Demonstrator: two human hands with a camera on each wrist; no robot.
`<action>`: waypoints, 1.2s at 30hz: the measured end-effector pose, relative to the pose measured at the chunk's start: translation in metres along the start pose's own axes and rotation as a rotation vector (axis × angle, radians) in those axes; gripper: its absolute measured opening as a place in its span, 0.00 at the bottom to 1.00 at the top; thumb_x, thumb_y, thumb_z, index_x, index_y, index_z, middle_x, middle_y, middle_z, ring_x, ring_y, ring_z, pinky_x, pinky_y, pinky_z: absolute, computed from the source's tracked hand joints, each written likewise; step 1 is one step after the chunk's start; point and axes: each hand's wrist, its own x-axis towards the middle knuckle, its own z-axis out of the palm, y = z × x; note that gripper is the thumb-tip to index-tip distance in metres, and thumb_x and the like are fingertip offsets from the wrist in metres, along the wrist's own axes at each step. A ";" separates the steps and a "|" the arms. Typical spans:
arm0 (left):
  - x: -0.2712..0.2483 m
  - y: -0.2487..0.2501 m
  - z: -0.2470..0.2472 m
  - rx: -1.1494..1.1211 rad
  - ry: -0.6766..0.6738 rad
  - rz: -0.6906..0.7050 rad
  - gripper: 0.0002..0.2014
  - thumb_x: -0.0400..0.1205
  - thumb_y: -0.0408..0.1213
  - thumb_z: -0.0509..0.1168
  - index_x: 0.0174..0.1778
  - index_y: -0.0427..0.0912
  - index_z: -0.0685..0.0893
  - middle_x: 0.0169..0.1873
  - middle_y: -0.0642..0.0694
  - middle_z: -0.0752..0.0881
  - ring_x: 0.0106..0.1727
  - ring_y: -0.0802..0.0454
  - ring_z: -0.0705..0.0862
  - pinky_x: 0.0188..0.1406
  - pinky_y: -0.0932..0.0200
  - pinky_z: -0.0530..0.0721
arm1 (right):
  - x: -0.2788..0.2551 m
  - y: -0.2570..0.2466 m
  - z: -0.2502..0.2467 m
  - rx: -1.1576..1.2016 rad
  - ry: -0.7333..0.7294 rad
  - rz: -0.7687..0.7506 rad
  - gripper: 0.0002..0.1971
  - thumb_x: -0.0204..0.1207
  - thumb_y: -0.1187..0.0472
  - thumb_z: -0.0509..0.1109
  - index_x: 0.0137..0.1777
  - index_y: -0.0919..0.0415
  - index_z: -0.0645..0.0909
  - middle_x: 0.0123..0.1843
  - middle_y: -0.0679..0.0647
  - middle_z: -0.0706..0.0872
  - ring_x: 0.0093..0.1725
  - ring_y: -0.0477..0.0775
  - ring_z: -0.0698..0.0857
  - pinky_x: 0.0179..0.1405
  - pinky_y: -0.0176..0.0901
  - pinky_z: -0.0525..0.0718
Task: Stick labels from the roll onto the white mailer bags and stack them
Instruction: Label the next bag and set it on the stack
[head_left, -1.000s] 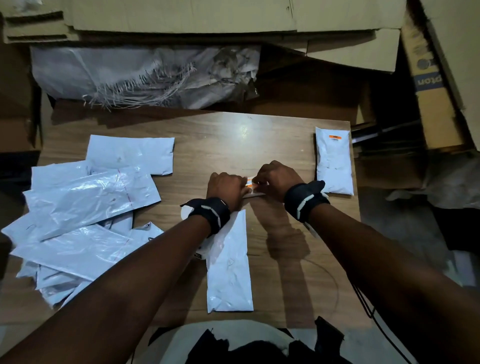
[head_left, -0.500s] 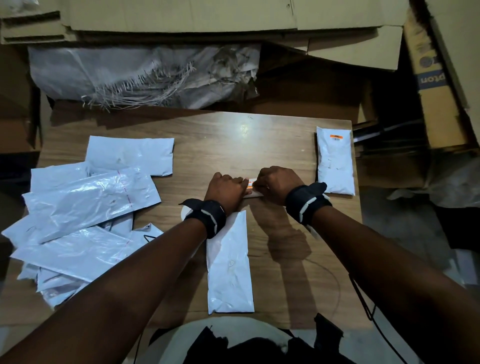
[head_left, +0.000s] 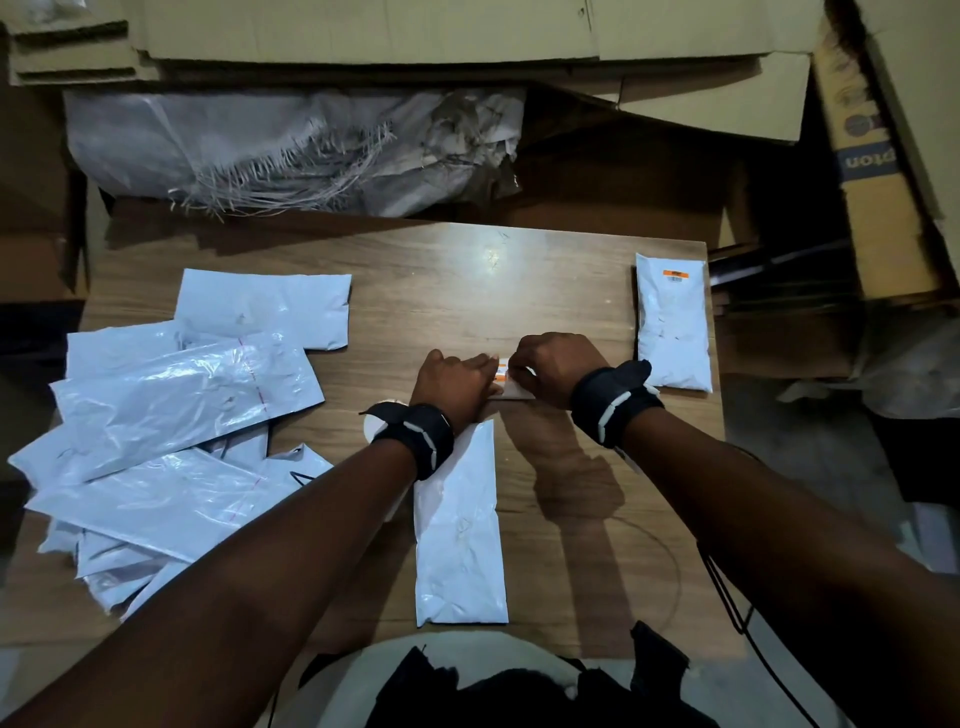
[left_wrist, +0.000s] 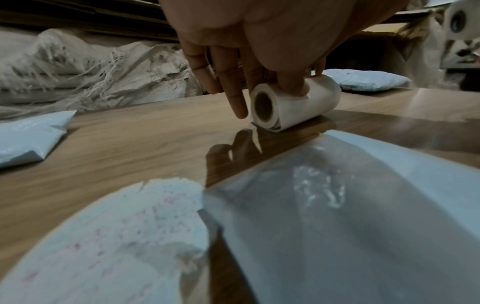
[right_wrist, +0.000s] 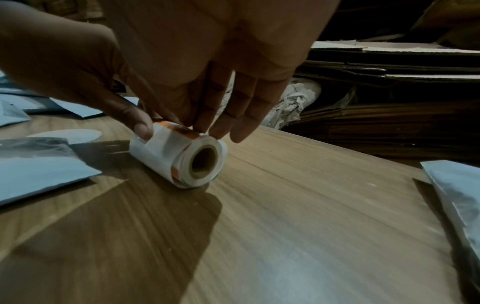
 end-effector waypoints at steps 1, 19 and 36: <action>0.000 0.000 -0.001 -0.004 -0.003 -0.004 0.21 0.88 0.54 0.52 0.73 0.48 0.71 0.65 0.50 0.83 0.54 0.40 0.87 0.55 0.50 0.70 | 0.000 0.000 -0.001 0.001 -0.006 0.001 0.13 0.81 0.51 0.62 0.54 0.52 0.87 0.56 0.50 0.85 0.53 0.60 0.84 0.43 0.49 0.82; -0.001 0.003 -0.008 0.044 -0.023 0.023 0.18 0.87 0.51 0.55 0.70 0.47 0.73 0.58 0.50 0.85 0.55 0.42 0.86 0.56 0.49 0.70 | 0.003 0.000 -0.006 0.011 -0.086 0.081 0.12 0.78 0.51 0.63 0.51 0.48 0.88 0.56 0.48 0.87 0.53 0.59 0.86 0.45 0.47 0.82; 0.005 -0.002 0.002 -0.013 -0.029 0.038 0.20 0.86 0.53 0.55 0.71 0.47 0.73 0.59 0.50 0.87 0.51 0.42 0.88 0.56 0.48 0.68 | -0.003 -0.009 -0.004 -0.227 -0.081 -0.081 0.15 0.83 0.49 0.60 0.54 0.55 0.86 0.54 0.54 0.84 0.51 0.63 0.85 0.40 0.45 0.75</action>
